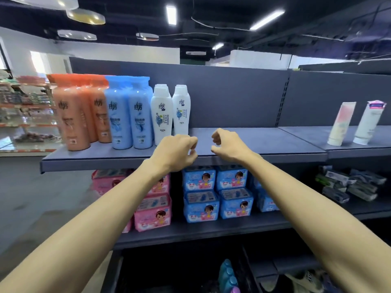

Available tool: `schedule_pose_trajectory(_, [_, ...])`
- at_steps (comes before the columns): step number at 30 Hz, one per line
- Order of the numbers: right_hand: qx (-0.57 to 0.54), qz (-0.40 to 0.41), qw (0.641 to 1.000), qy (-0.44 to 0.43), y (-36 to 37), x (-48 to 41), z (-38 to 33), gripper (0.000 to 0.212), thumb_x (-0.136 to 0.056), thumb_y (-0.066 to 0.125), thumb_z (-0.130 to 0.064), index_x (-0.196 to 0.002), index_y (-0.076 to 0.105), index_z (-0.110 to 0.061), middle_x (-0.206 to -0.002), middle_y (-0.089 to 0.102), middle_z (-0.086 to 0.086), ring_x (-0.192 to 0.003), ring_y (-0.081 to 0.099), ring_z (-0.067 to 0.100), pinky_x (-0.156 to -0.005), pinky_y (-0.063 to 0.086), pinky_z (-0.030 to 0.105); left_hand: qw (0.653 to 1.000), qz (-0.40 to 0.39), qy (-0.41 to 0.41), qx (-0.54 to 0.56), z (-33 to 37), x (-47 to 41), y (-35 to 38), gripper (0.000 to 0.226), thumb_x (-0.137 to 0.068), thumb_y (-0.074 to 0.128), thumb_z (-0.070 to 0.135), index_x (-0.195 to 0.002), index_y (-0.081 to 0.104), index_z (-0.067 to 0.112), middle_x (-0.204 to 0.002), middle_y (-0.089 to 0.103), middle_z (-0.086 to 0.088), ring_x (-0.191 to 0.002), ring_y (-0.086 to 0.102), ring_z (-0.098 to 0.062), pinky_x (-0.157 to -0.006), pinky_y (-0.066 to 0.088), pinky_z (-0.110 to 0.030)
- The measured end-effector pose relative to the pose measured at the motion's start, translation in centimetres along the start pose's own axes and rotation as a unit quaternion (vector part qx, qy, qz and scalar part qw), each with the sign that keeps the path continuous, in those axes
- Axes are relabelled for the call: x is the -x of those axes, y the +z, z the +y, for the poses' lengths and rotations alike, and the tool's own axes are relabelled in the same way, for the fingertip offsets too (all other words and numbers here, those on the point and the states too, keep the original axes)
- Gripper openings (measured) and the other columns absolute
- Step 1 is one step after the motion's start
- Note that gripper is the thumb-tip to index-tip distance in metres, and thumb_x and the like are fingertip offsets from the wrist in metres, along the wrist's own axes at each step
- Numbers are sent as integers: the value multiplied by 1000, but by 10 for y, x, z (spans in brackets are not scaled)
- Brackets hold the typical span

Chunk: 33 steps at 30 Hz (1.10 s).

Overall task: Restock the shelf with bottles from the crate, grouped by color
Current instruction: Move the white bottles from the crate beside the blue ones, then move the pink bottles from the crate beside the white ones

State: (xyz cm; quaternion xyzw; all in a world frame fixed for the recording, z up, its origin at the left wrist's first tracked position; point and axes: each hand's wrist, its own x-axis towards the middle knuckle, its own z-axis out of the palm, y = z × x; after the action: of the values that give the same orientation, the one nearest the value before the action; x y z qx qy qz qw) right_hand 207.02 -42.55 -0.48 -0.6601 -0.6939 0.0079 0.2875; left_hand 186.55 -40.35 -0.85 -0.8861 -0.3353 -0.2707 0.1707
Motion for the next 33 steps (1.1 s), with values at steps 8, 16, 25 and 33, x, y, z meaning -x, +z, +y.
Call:
schedule_pose_trajectory(8, [-5,61,997,-55,50,52,-24,22,-88,65,-21,-109,64,-12,-101,65,3,-90,62,18,-87,52,37,998,-43,1,37,-7,62,25,13,-85,53,32,-83,51,19,-85,64,0,-83,61,-29,-61,39,-33])
schedule_pose_trajectory(16, [5,-21,1000,-4,101,101,-3,25,-88,67,-25,-111,62,-14,-101,62,-2,-95,61,18,-86,50,33,989,-104,-35,101,21,109,69,13,-85,52,34,-84,50,21,-86,65,1,-83,61,-28,-65,47,-35])
schedule_pose_trajectory(25, [38,-135,989,39,147,159,59,25,-93,64,-29,-114,59,-16,-113,57,3,-103,57,21,-89,49,39,974,-204,-42,88,66,151,148,16,-89,51,33,-94,52,19,-99,64,-4,-91,61,-32,-68,42,-36])
schedule_pose_trajectory(33, [31,-257,959,117,198,225,133,29,-86,69,-24,-111,61,-12,-113,60,9,-101,62,29,-85,47,35,933,-311,-110,144,146,198,217,14,-87,50,31,-92,53,18,-96,65,-6,-86,62,-34,-69,45,-38])
